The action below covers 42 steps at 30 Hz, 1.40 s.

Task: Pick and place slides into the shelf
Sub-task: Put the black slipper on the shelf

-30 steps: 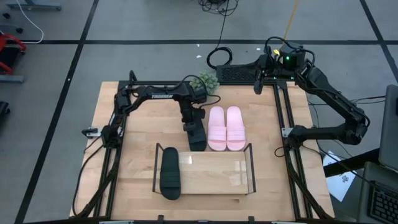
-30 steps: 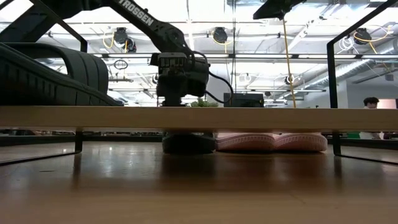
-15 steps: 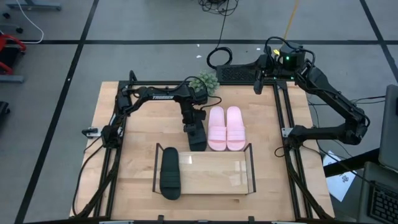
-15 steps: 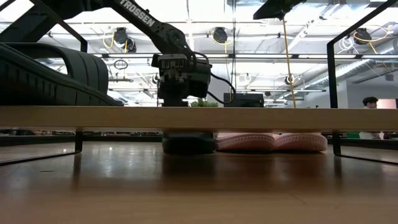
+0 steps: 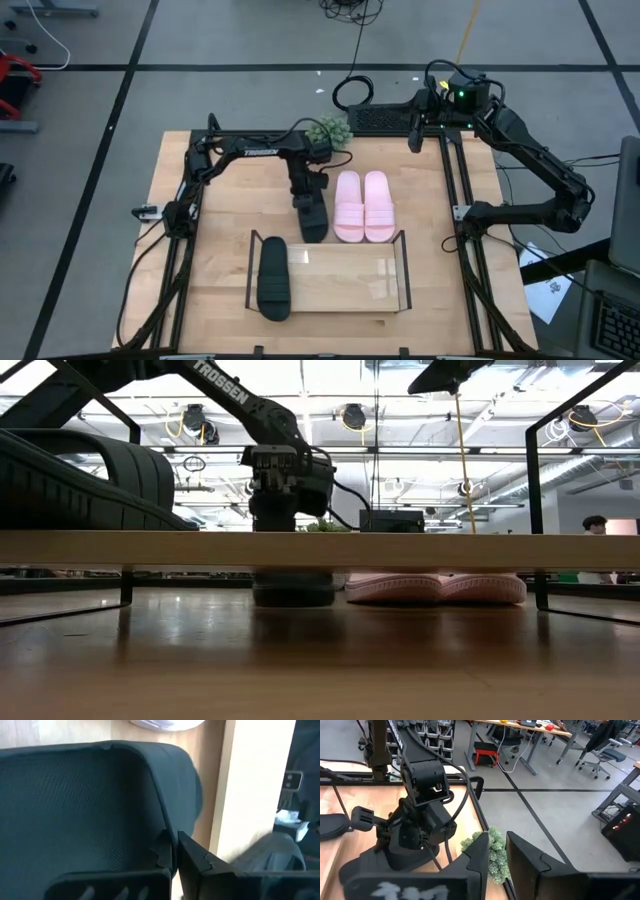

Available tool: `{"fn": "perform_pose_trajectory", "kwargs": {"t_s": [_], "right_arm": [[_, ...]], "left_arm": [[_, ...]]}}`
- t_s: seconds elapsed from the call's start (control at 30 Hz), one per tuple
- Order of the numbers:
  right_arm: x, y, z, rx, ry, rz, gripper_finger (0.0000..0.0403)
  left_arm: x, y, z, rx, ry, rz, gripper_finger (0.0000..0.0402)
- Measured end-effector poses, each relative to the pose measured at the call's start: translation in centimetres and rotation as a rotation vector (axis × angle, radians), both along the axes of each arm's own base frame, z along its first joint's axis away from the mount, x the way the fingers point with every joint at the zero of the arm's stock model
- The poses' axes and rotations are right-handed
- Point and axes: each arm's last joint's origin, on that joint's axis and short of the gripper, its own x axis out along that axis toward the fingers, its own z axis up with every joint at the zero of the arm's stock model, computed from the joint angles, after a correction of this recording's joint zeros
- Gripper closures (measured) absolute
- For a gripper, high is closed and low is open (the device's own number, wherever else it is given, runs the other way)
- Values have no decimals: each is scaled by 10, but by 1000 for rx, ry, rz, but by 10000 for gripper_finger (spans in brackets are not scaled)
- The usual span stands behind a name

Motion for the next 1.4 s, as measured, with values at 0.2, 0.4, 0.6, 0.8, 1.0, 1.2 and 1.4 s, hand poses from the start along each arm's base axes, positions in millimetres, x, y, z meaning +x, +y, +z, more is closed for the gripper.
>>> {"fn": "perform_pose_trajectory", "kwargs": {"t_s": [0.2, 0.4, 0.6, 0.8, 1.0, 1.2, 1.4], "right_arm": [[0, 0, 0, 16, -6, -5, 346], [0, 0, -1, 25, 4, -6, 346], [-1, 1, -2, 31, 11, -7, 346], [-1, 0, -2, 30, 10, -8, 346], [-1, 0, -2, 30, 10, -11, 346], [-1, 0, -2, 73, -8, -28, 346], [-1, 0, -2, 96, -16, -36, 346]], "left_arm": [[0, 7, 29, 69, 16, -49, 400], [-1, 12, 76, 124, 21, -91, 400], [-6, 15, 125, 150, -84, -27, 401], [-19, -13, 163, 64, -124, 38, 401], [-17, -71, 177, -23, -140, -70, 401], [-9, -119, 159, -74, -98, -205, 401], [3, -146, 128, -141, -108, -231, 401]]}}
